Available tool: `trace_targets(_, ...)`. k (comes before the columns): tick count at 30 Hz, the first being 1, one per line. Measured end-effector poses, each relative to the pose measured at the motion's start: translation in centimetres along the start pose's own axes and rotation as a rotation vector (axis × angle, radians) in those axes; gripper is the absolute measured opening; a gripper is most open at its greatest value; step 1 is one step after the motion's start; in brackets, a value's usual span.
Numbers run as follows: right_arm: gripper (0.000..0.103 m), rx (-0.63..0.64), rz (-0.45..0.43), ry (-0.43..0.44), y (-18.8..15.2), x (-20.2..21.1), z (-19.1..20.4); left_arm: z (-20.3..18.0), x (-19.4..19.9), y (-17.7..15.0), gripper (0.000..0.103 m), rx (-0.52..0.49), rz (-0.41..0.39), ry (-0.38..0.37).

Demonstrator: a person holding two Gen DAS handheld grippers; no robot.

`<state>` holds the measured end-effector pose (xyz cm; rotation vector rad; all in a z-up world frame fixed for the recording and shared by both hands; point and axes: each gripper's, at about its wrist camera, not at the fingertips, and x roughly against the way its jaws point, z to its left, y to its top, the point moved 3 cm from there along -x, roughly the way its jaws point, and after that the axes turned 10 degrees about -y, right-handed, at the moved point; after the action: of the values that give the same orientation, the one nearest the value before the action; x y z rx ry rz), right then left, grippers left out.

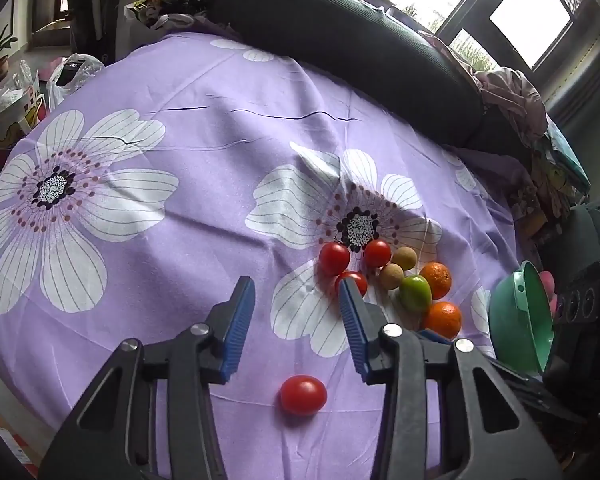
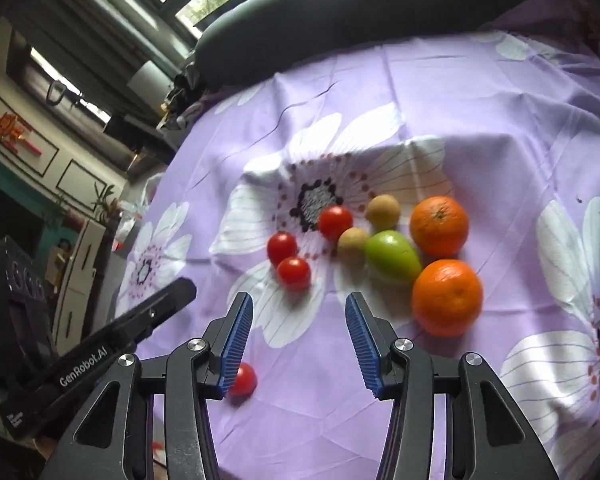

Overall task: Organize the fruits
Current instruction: 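Close the right gripper on the lone red cherry tomato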

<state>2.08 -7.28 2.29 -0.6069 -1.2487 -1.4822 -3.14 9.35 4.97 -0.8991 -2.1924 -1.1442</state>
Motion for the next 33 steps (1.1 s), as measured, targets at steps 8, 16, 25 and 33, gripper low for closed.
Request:
trace_targets(8,0.051,0.152,0.152,0.054,-1.4,-3.8,4.5,0.8,0.8,0.3,0.042,0.031,-0.017,-0.008)
trace_targets(16,0.034,0.227,0.187,-0.055,-2.6,-4.3,4.9,0.5,0.1,0.2,0.042,0.038,0.0,-0.037)
trace_targets(25,0.034,0.068,0.004,-0.093,-2.2,-1.0,-0.9,-1.6,-3.4,-0.3,0.042,0.013,0.062,-0.048)
trace_targets(33,0.034,0.008,-0.005,-0.136,-0.9,-1.5,-2.4,-3.9,-8.1,-0.5,0.042,-0.057,0.156,0.026)
